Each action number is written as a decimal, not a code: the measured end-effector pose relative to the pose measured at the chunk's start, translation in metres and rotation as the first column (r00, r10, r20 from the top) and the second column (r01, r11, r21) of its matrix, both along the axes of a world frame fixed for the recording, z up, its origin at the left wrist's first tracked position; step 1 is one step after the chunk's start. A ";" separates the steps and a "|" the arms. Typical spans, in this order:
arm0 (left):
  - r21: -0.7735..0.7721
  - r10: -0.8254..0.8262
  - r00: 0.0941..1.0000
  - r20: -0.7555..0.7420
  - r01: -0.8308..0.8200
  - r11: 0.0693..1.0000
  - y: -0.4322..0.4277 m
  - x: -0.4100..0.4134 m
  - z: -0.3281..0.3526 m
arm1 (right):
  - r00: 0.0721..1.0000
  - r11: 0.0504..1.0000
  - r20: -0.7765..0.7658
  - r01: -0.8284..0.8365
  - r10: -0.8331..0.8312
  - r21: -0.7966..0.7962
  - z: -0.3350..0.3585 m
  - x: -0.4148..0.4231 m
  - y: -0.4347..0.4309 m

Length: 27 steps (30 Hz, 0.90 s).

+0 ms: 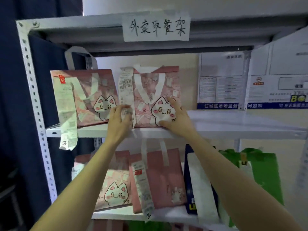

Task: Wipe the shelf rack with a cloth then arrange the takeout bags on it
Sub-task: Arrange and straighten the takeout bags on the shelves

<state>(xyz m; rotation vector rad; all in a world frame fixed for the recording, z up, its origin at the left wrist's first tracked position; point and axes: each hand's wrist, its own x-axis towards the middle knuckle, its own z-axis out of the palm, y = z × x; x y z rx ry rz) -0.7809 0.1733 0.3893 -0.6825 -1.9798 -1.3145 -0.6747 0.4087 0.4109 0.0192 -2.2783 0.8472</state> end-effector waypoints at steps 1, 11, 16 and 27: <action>-0.010 -0.012 1.000 -0.021 0.012 1.000 -0.007 -0.003 -0.005 | 1.000 1.000 0.006 -0.008 0.008 0.012 -0.004 -0.002 -0.002; -0.070 -0.037 0.996 -0.076 0.032 0.997 -0.017 -0.004 -0.016 | 0.999 0.996 -0.047 -0.012 0.016 0.085 -0.014 0.000 0.008; -0.078 -0.091 0.995 -0.049 0.087 0.993 -0.023 0.005 -0.022 | 0.995 0.996 -0.094 -0.031 0.038 0.079 -0.016 0.006 0.008; 0.077 0.212 0.973 0.086 -0.219 0.973 -0.036 0.041 -0.202 | 0.872 0.996 -0.481 0.081 -0.093 -0.045 -0.147 0.072 -0.046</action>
